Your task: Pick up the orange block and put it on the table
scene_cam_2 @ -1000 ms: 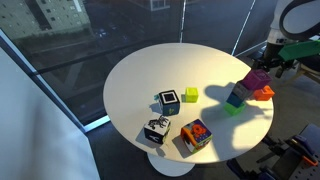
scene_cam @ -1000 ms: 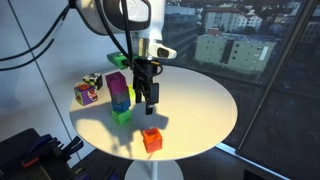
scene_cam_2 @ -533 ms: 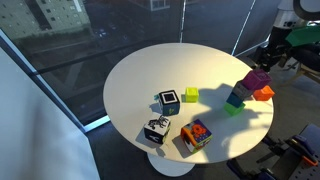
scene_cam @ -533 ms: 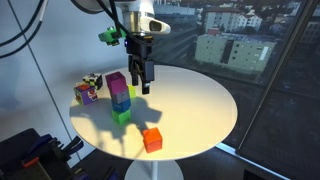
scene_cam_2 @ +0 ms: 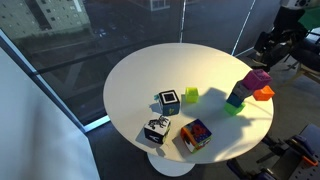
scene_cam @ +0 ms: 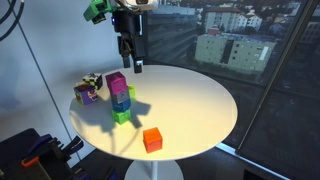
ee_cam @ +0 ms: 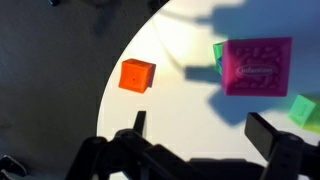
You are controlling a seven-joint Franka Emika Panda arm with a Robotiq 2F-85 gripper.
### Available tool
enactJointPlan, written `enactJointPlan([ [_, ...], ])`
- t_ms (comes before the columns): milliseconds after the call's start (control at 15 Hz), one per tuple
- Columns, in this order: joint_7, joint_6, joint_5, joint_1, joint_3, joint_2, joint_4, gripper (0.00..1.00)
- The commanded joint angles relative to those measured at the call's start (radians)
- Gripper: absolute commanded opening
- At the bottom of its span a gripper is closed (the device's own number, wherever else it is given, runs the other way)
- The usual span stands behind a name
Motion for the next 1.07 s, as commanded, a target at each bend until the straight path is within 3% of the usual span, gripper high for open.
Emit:
enactJointPlan([
  [0, -0.044, -0.094, 0.045, 0.018, 0.022, -0.052, 0.012, 1.0],
  [667, -0.186, -0.354, 0.159, 0.095, 0.066, -0.161, 0.027, 1.0],
  [1000, -0.245, -0.332, 0.149, 0.118, 0.081, -0.254, -0.008, 1.0],
])
